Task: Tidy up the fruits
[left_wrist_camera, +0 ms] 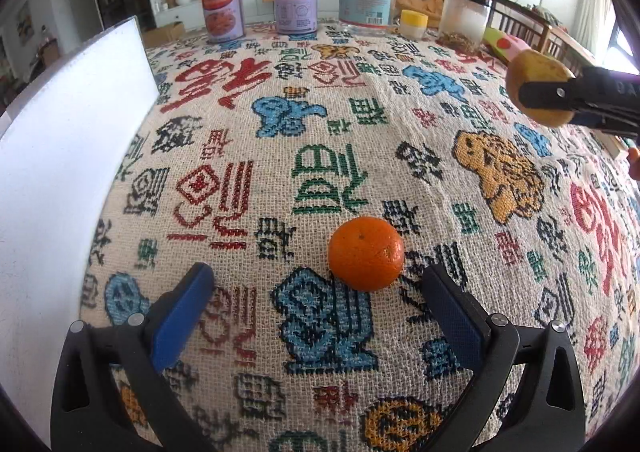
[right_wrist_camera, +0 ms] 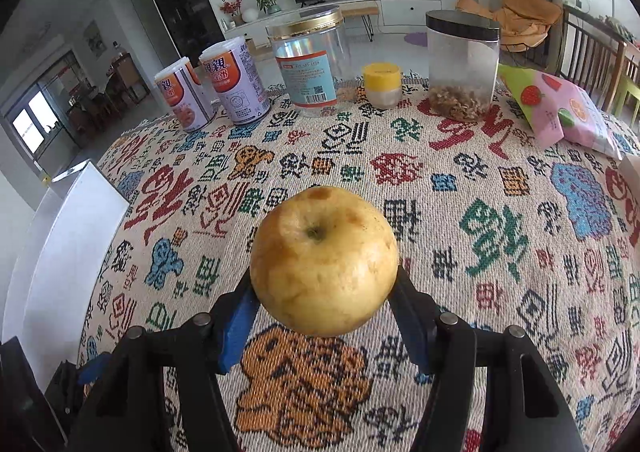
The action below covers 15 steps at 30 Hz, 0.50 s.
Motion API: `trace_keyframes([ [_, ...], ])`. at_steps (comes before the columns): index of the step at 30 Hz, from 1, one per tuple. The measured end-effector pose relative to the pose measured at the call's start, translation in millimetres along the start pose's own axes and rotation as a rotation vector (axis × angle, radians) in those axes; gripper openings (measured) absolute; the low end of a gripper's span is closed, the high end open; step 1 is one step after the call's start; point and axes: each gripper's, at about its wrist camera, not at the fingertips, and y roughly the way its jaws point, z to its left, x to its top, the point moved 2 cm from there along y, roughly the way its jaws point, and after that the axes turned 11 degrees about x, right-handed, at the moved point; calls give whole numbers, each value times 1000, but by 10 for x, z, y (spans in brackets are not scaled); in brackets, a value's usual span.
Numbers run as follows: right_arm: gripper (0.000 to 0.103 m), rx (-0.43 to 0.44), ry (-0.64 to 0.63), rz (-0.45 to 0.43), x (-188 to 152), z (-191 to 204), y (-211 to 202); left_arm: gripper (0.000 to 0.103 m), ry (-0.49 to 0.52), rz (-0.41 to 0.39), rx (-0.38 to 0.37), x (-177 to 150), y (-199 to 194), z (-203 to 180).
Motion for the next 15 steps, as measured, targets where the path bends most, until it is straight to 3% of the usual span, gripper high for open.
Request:
trace_keyframes([
  [6, 63, -132, 18, 9, -1177, 49, -736, 102, -1, 0, -1, -1, 2, 0],
  [9, 63, -160, 61, 0, -1518, -18, -791, 102, -1, 0, -1, -2, 1, 0],
  [12, 65, -188, 87, -53, -1646, -29, -753, 102, -1, -1, 0, -2, 0, -2],
  [14, 74, -202, 86, -78, -1678, -18, -741, 103, -1, -1, 0, -2, 1, -3],
  [15, 87, -218, 73, -72, -1681, -4, -705, 103, -1, -1, 0, -2, 3, -2],
])
